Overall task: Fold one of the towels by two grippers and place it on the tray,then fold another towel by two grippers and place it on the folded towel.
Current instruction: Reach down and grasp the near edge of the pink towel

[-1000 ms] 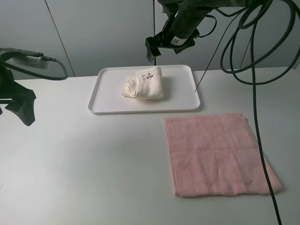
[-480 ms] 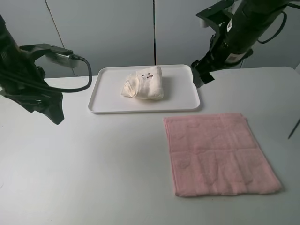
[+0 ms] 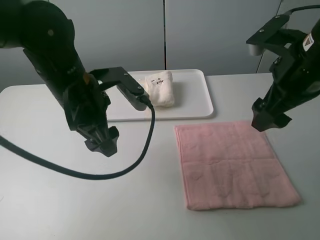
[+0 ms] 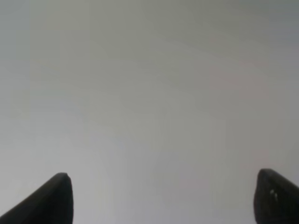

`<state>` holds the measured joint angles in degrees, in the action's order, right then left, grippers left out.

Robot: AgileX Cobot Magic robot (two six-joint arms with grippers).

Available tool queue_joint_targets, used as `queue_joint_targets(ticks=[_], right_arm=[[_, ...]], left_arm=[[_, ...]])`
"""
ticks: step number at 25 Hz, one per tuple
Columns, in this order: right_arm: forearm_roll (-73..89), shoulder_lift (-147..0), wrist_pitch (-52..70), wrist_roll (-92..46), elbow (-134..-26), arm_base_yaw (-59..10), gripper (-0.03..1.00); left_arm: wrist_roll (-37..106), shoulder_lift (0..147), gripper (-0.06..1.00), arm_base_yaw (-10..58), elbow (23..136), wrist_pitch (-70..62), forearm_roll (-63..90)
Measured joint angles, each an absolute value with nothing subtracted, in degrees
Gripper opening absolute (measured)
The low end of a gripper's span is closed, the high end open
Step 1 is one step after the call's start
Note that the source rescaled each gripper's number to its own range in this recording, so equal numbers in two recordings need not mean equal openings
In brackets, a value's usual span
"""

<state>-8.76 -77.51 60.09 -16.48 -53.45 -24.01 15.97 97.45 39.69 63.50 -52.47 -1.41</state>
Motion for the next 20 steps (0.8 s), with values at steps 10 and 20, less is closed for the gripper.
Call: queue_joint_targets(ticks=[10,20], right_arm=[[-10.08,-77.12,68.95,-39.72,-49.29,-24.01,1.0],[-5.01,-76.99,57.7,-54.35,-32.7,-24.01,1.0]], left_arm=[[24.08,101.3,0.99,51.19,63.5,-41.73,-4.35],[24.18,107.77,0.99,61.2,63.9,-39.19,-4.7]])
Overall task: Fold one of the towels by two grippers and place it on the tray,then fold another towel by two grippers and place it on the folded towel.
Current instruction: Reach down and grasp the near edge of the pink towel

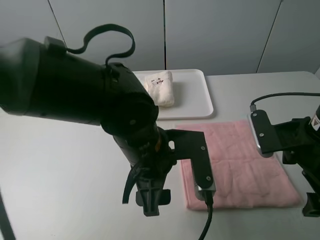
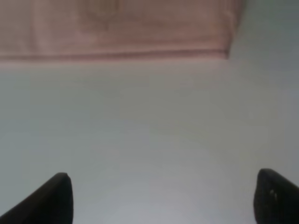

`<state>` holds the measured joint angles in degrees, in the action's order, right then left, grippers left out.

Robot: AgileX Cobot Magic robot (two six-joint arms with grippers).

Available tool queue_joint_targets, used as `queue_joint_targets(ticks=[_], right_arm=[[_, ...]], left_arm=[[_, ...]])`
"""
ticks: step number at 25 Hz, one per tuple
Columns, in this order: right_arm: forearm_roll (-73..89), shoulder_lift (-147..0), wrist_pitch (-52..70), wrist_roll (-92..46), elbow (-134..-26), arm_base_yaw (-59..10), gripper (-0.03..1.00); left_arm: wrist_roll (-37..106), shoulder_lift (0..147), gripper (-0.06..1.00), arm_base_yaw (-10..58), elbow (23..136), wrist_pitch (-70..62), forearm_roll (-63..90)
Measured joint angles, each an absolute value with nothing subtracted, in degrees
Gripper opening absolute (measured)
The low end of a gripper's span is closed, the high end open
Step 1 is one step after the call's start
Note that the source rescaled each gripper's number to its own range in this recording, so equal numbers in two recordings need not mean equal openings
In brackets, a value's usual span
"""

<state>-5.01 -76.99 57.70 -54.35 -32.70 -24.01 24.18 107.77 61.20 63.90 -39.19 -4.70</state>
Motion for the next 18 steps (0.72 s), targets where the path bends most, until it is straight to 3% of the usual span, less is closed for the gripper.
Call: queue_joint_targets(ticks=[6,18], right_arm=[[-5.01,-76.87,47.6,-54.7,-24.33,-24.01,1.0],[-8.19,-76.87,43.12,-57.67,-23.56,-22.12,1.0]], left_arm=[[23.21,110.83,0.99,64.87,66.35,-37.51,-4.34],[22.72,115.52,0.99,67.42,69.87,-38.49,-4.48]])
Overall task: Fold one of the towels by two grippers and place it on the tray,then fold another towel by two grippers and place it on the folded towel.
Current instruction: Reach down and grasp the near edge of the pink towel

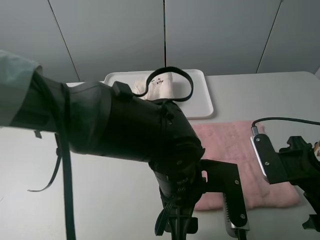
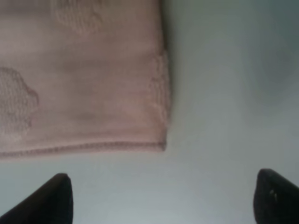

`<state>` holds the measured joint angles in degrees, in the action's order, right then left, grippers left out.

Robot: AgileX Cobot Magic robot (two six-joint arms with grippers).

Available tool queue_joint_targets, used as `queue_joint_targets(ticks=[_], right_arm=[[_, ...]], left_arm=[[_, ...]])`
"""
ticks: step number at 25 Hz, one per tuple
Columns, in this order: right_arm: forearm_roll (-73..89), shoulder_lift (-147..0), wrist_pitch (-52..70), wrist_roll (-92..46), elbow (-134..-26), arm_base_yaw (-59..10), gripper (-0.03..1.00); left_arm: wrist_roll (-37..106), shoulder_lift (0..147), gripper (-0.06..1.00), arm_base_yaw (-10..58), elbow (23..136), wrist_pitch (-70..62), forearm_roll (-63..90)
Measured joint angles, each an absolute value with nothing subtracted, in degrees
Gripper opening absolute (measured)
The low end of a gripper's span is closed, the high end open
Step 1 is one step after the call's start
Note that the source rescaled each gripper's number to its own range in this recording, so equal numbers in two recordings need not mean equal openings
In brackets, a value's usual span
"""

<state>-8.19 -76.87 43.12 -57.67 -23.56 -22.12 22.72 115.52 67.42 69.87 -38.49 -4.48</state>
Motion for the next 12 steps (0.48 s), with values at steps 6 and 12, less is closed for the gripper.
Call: queue_joint_targets(ticks=[6,12], right_arm=[[3.88,-76.87,42.87,-71.93,-23.56,-16.91,1.0],[2.97,-76.87,41.79,-75.4,-23.18,-16.65,1.0]], left_arm=[[22.61,115.56,0.99,67.51,69.87,-38.15,-4.36],[22.5,115.56,0.99,67.51,69.87,-37.93,-4.36]])
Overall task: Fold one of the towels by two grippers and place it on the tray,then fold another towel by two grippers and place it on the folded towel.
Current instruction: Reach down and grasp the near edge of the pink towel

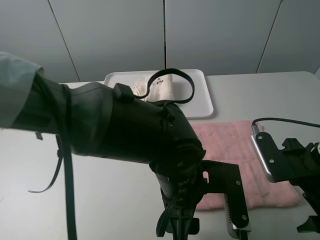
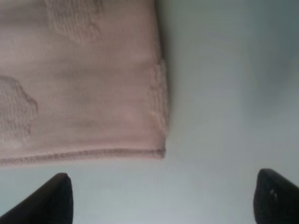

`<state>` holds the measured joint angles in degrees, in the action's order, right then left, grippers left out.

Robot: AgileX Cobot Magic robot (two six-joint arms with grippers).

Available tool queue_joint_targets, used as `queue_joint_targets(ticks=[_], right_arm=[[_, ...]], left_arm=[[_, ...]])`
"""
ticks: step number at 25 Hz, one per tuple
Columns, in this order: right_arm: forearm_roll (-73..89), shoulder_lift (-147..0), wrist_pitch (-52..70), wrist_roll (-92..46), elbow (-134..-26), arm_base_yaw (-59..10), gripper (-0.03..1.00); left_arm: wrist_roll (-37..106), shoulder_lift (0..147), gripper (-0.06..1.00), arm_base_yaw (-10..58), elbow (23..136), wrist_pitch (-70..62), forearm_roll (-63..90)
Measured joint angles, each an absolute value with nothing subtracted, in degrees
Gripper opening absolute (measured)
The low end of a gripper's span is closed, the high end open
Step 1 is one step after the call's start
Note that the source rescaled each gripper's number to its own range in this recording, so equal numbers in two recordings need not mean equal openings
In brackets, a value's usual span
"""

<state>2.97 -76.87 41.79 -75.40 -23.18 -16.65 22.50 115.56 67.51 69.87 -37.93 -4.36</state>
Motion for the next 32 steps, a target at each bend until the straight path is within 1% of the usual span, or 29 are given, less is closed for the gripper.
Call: queue_joint_targets(ticks=[6,14,15,17,19,21,22,25,32], right_arm=[[1.92,-76.87,36.12,-77.04,-17.32,-16.65,1.0],[1.02,-76.87,35.12,-76.71,-16.85,-16.65,1.0],[1.02,-76.87,35.12,-76.71,-16.85,-16.56,0.99],[1.02,-76.87,35.12,-76.57,-16.85,-15.72,0.88],[0.9,-76.87,35.22,-76.46,-16.99,-14.19,0.73],[1.04,-76.87,35.22,-76.46,-17.67,-12.26,0.65],[1.04,-76.87,35.22,-76.46,-18.24,-11.41,0.65],[1.17,-76.87,34.27,-76.46,-19.42,-9.63,0.69],[2.17,-76.87,30.99,-76.46,-19.51,-9.54,0.81]], left_arm=[[22.5,116.15,0.99,67.51,69.87,-37.14,-4.36],[22.26,117.39,0.99,67.64,69.87,-37.01,-4.36],[21.99,117.39,0.99,67.64,69.87,-37.13,-4.36],[21.62,117.39,0.99,67.64,69.87,-37.5,-4.36],[21.62,117.39,0.99,67.68,69.87,-37.92,-4.36],[21.51,117.39,0.99,67.68,69.87,-38.04,-4.36],[21.41,117.39,0.99,67.78,69.87,-38.04,-4.36],[21.41,117.39,0.99,67.77,69.87,-38.04,-4.36],[20.97,117.39,0.99,68.33,69.87,-38.04,-4.47]])
